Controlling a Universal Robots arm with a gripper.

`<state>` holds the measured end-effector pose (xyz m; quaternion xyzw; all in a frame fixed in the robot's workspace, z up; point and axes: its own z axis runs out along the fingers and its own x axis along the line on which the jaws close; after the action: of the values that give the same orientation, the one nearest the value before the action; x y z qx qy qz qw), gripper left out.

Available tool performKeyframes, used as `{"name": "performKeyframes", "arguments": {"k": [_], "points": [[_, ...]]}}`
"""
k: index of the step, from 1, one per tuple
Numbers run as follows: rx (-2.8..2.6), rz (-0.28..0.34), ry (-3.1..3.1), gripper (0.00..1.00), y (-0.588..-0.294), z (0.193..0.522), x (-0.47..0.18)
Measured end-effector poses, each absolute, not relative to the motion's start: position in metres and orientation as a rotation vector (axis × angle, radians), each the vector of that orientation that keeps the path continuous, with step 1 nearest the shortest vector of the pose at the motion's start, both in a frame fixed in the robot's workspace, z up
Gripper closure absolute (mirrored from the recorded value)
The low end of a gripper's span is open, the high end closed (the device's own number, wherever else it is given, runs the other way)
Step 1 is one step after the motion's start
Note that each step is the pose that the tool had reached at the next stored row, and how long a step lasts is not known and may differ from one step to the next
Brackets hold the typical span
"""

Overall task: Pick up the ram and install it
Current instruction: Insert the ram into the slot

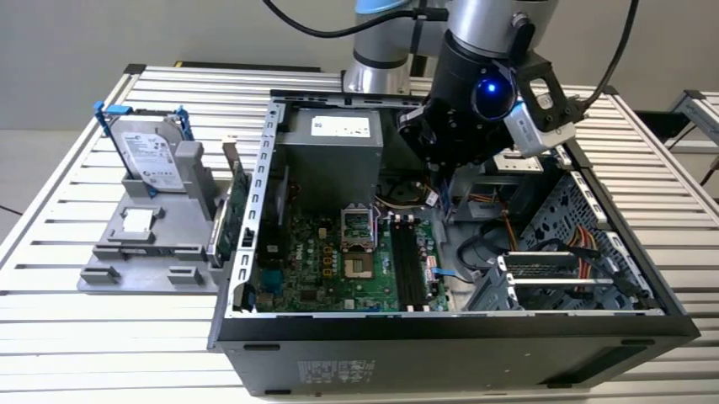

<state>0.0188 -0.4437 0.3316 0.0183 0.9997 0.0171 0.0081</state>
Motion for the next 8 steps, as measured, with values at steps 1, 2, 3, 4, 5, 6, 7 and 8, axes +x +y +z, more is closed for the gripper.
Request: {"name": "performKeyframes", "arguments": {"k": [1, 2, 3, 4, 5, 6, 7, 8], "points": [[0.057, 0.053, 3.124, 1.0, -0.4439, 0.331, 0.0188], [0.057, 0.053, 3.124, 1.0, -0.4442, 0.3306, 0.0188], [0.057, 0.054, 3.124, 1.0, -0.4443, 0.3299, 0.0188], [0.057, 0.053, 3.124, 1.0, -0.4445, 0.3292, 0.0188], [0.057, 0.053, 3.124, 1.0, -0.4447, 0.3283, 0.0188], [0.057, 0.053, 3.124, 1.0, -0.4449, 0.3276, 0.0188], [0.057, 0.053, 3.124, 1.0, -0.4452, 0.3271, 0.0188], [0.057, 0.053, 3.124, 1.0, -0.4455, 0.3267, 0.0188]]}}
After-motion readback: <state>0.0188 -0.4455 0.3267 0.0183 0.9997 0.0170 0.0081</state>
